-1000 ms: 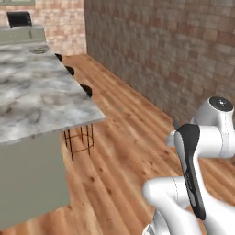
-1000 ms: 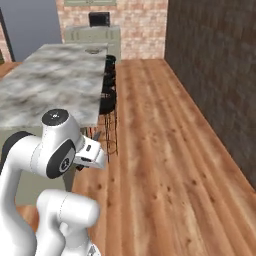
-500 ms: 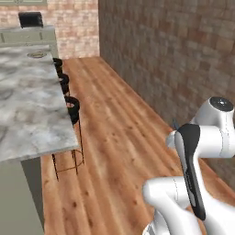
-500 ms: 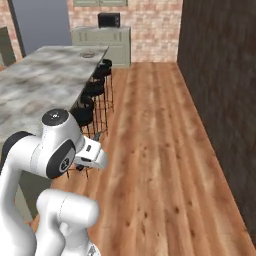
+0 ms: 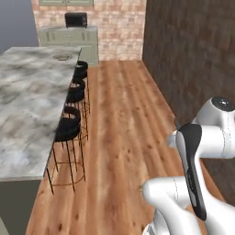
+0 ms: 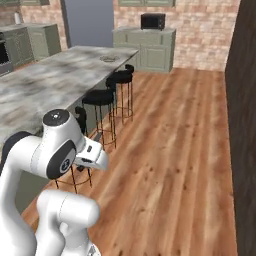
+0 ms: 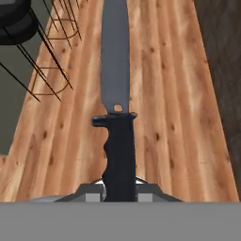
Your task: Retrieve the butter from the fridge and place it on a plate on the dining table. Then retrieve the butter knife by the fridge and place it near the plate.
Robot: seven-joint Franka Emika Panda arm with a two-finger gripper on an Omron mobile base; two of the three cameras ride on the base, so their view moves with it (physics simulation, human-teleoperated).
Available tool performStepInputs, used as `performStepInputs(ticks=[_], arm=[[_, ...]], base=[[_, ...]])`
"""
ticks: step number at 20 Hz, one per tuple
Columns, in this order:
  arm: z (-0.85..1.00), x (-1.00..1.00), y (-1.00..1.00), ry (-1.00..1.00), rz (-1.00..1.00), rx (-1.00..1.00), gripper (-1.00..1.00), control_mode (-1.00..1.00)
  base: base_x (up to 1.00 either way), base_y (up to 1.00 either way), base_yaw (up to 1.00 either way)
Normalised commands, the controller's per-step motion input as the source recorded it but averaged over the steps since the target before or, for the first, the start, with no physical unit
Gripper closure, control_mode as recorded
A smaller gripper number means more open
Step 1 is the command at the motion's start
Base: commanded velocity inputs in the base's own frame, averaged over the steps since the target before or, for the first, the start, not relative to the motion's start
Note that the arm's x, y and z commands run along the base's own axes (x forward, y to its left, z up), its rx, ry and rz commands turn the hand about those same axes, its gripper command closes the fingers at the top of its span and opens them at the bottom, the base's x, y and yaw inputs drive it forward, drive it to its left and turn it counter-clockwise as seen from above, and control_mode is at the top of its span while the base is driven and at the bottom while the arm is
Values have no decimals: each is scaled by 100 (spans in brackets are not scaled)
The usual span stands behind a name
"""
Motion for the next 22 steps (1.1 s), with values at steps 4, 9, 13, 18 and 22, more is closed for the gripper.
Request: performStepInputs(ticks=[4, 9, 13, 18, 22], arm=[[0, 0, 0, 0, 0, 0, 100, 100], [0, 0, 0, 0, 0, 0, 100, 100], [0, 0, 0, 0, 0, 0, 100, 100], [0, 0, 0, 0, 0, 0, 100, 100], [0, 0, 0, 0, 0, 0, 100, 100]], base=[[100, -94, 50], [100, -91, 51], [100, -93, 49], [100, -99, 46], [100, -100, 43]])
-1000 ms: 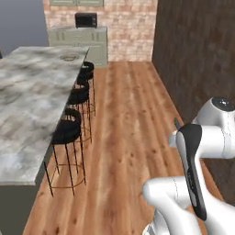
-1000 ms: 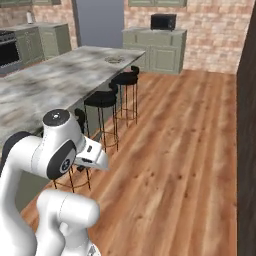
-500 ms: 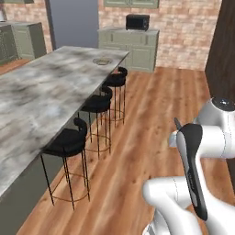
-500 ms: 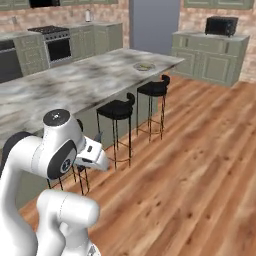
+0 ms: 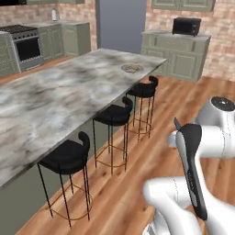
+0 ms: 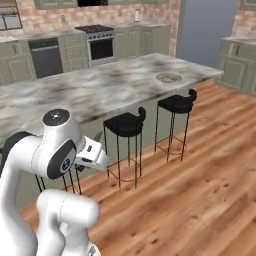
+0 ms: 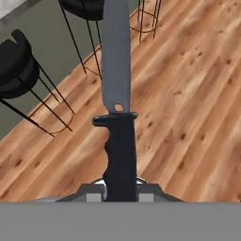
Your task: Retrieve the butter from the fridge and place it on a plate on the dining table. Then retrieve the butter knife by the fridge and place it near the plate.
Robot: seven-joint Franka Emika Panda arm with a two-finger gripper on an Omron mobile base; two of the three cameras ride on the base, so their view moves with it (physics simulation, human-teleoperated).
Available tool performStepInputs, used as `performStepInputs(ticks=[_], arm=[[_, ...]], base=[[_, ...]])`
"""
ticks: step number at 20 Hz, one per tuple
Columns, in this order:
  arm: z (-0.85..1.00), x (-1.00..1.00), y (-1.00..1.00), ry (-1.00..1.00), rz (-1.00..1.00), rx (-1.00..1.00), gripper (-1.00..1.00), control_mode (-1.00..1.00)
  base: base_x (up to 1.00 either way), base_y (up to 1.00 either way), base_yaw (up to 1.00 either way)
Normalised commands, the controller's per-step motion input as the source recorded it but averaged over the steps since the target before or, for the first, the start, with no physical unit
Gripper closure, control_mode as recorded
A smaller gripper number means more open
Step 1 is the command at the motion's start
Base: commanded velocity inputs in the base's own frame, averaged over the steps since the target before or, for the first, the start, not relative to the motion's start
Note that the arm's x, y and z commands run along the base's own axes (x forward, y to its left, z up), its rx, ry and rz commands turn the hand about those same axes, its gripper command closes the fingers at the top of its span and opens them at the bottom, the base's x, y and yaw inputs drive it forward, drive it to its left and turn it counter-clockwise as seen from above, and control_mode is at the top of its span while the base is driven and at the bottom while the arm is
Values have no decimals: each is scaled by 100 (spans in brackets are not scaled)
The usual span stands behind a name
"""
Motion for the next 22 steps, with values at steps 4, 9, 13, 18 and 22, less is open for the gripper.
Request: performStepInputs(ticks=[4, 9, 13, 18, 22], arm=[[0, 0, 0, 0, 0, 0, 100, 100], [0, 0, 0, 0, 0, 0, 100, 100], [0, 0, 0, 0, 0, 0, 100, 100], [0, 0, 0, 0, 0, 0, 100, 100], [0, 0, 0, 0, 0, 0, 100, 100]], base=[[100, -100, 37], [100, -100, 32], [99, -100, 34], [94, -100, 33], [81, -100, 31]])
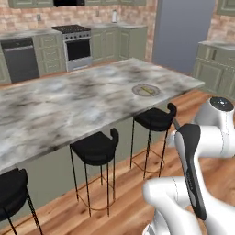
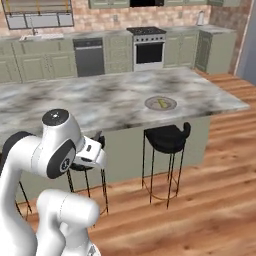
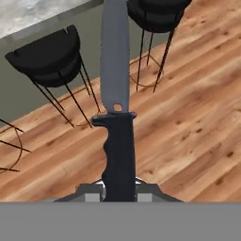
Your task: Retrieve the butter from the fridge and place it on a plate on the dining table. Then retrieve the butter knife by the fridge and place it near the plate.
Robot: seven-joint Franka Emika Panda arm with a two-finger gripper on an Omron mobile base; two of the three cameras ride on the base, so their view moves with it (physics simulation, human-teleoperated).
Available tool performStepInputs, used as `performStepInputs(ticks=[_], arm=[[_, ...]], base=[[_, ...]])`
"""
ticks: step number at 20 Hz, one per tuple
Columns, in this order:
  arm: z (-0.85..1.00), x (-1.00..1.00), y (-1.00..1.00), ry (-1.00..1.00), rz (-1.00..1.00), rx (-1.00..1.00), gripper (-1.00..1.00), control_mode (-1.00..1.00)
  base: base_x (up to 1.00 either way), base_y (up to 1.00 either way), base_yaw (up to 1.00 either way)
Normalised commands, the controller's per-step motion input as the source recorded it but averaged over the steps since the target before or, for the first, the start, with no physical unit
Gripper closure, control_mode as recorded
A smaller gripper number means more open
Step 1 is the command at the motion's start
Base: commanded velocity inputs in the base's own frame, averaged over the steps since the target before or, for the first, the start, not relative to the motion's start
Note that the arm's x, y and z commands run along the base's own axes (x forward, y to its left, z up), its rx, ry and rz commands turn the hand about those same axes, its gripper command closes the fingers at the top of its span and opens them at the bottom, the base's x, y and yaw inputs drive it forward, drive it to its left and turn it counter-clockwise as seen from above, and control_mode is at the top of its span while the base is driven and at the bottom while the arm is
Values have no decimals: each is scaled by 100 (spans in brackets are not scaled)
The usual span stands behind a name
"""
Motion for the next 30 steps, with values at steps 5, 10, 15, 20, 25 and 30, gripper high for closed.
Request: performStepInputs(ticks=[5, 10, 15, 20, 25, 30], arm=[[0, 0, 0, 0, 0, 0, 100, 100], [0, 0, 0, 0, 0, 0, 100, 100], [0, 0, 0, 0, 0, 0, 100, 100], [0, 0, 0, 0, 0, 0, 100, 100], [0, 0, 0, 0, 0, 0, 100, 100], [0, 0, 0, 0, 0, 0, 100, 100]], base=[[55, -100, 30], [52, -100, 33], [49, -100, 34], [57, -100, 32], [66, -100, 35], [87, -100, 40]])
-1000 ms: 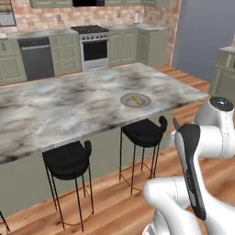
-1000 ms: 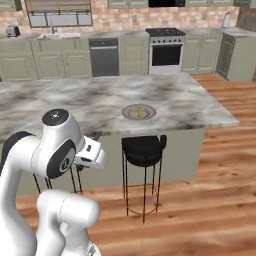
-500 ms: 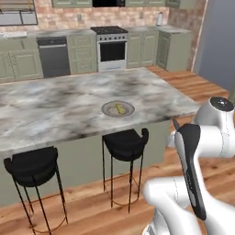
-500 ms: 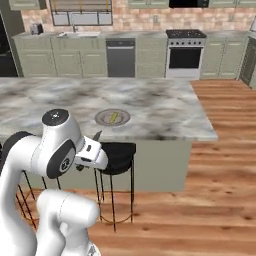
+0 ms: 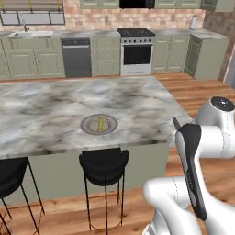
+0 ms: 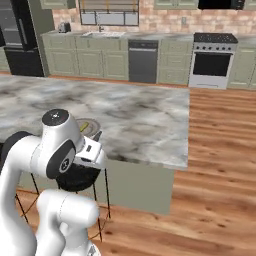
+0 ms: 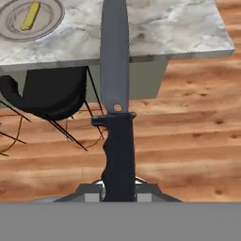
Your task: Retrieve the butter from the fridge and place it on a plate on the dining table. Then retrieve the butter knife by the fridge and place it near the plate.
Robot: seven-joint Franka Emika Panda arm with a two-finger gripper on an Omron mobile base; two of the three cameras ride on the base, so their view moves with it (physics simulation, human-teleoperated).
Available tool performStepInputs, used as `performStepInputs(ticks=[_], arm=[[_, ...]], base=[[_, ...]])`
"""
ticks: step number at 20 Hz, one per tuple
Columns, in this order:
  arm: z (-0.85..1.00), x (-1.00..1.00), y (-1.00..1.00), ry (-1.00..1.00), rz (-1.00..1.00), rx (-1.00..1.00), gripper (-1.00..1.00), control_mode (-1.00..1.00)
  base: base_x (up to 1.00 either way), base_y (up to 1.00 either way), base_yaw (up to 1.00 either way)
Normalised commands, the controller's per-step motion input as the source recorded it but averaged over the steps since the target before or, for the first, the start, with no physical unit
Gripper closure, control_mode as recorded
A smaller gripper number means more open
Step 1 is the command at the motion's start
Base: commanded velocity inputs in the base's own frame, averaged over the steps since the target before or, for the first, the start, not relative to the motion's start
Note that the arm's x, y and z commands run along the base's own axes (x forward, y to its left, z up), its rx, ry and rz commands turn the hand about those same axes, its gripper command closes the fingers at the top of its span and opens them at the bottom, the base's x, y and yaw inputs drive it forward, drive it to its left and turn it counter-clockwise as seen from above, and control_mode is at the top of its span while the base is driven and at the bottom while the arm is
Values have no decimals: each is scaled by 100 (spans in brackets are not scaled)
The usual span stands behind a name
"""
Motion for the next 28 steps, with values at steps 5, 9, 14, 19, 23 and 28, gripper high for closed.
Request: performStepInputs(ticks=[5, 9, 14, 19, 23, 28], arm=[[0, 0, 0, 0, 0, 0, 100, 100], [0, 0, 0, 0, 0, 0, 100, 100], [0, 0, 0, 0, 0, 0, 100, 100], [0, 0, 0, 0, 0, 0, 100, 100], [0, 0, 0, 0, 0, 0, 100, 100], [0, 14, 6, 0, 0, 0, 100, -100]], base=[[77, -88, 34], [25, -13, 12], [10, 26, 1], [23, 42, 0], [27, 53, 0], [18, 15, 0]])
